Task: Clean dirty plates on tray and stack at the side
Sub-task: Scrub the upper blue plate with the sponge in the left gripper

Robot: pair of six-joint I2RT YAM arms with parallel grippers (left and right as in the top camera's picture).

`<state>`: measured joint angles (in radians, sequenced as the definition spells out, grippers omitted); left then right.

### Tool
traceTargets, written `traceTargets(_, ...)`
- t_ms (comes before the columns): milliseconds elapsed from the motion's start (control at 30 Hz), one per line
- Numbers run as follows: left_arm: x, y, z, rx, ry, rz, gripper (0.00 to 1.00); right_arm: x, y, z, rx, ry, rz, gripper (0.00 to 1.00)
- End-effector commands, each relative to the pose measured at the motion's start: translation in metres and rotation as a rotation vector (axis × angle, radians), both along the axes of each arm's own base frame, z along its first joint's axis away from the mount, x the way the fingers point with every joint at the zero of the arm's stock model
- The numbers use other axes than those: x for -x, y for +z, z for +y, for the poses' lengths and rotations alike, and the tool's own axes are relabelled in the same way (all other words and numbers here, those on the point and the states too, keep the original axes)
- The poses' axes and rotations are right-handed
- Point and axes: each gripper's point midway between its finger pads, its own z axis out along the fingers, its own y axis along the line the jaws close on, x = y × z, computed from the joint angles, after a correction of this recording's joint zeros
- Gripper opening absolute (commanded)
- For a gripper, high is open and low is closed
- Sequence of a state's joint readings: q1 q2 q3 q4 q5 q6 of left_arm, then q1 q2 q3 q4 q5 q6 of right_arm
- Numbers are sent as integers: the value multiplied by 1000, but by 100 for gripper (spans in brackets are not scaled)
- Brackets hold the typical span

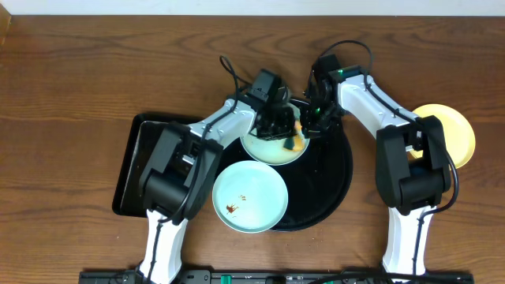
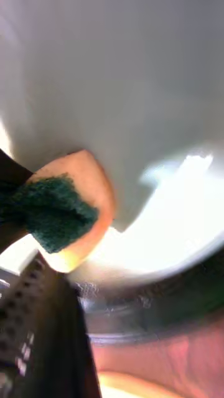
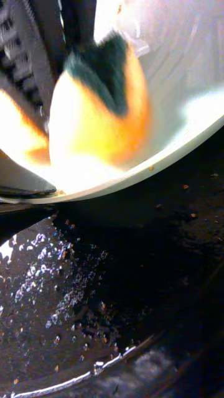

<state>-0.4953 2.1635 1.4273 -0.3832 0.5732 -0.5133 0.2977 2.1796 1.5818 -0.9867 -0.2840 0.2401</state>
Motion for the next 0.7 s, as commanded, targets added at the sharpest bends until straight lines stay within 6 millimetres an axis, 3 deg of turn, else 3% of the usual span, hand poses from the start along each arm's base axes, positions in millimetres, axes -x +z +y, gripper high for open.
traceTargets(0,18,-69,89,-380,69,89,7,10,-23,-30,102,7,52,1)
traceTargets(200,23,-71,152,-623,93,109,8,10,-23,-30,102,7,52,1)
traceTargets(467,8,-66,189,-820,106,20,7,10,-23,-30,102,11,52,2)
traceTargets(667,-9,-45,214,-987,124,-50,7,10,-23,-30,102,11,53,2)
